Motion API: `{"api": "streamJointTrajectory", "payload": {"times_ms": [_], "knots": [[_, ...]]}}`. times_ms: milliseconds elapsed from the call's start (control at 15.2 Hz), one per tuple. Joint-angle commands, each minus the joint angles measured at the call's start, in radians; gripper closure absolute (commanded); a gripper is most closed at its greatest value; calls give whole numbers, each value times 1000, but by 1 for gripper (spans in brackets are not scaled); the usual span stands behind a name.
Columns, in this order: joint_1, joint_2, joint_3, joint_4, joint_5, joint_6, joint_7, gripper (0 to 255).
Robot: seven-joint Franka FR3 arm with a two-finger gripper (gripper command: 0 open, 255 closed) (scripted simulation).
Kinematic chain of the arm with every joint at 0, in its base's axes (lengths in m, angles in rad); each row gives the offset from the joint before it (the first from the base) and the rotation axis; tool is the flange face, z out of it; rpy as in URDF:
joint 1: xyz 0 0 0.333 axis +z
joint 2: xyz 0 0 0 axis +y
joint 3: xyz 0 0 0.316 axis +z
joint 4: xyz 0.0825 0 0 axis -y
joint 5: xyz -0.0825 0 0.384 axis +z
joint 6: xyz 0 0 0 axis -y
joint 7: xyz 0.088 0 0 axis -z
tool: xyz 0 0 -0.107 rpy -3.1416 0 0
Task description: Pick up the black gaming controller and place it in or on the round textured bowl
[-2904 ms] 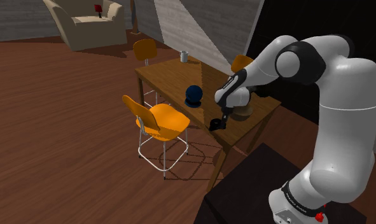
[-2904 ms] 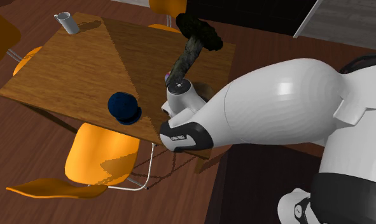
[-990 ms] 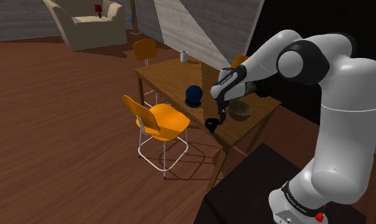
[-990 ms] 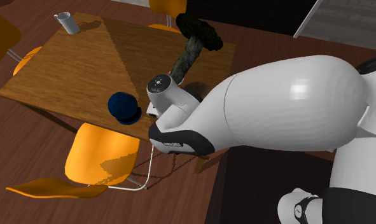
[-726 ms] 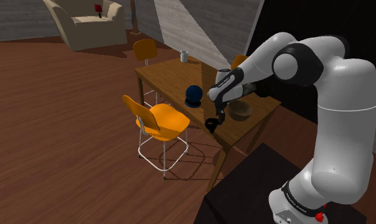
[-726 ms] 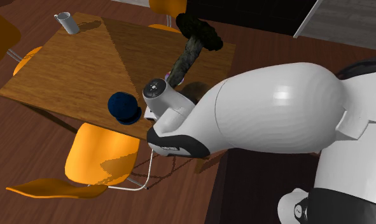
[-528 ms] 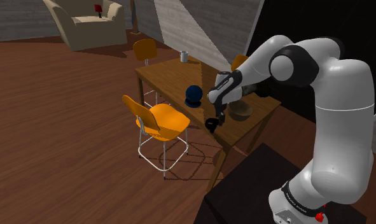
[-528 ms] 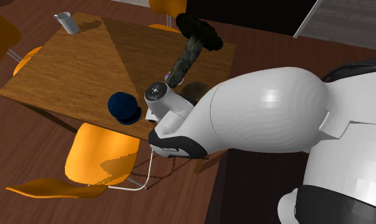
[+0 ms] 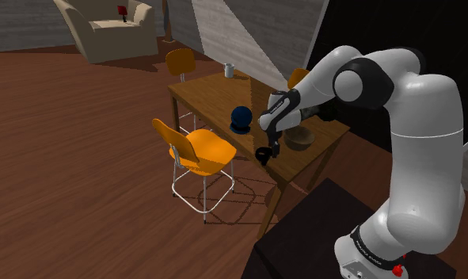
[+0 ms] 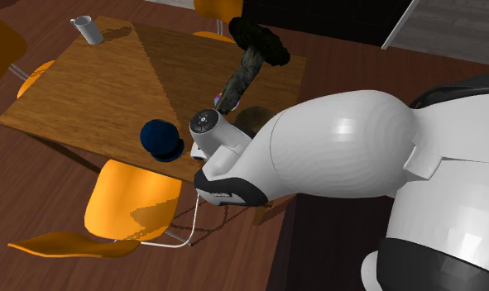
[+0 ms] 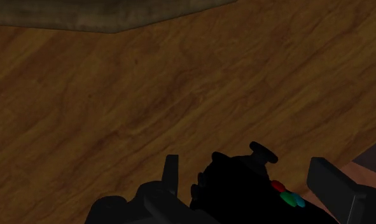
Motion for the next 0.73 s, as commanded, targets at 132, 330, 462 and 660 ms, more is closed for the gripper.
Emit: {"api": "streamJointTrajectory", "payload": {"times_ms": [132,330,462,660], "knots": [[0,0,0,0,0,0,0,255],[0,0,0,0,0,0,0,255],[0,-1,0,0,0,0,0,255],[3,-12,-3,-3,-3,-9,1,255]]}}
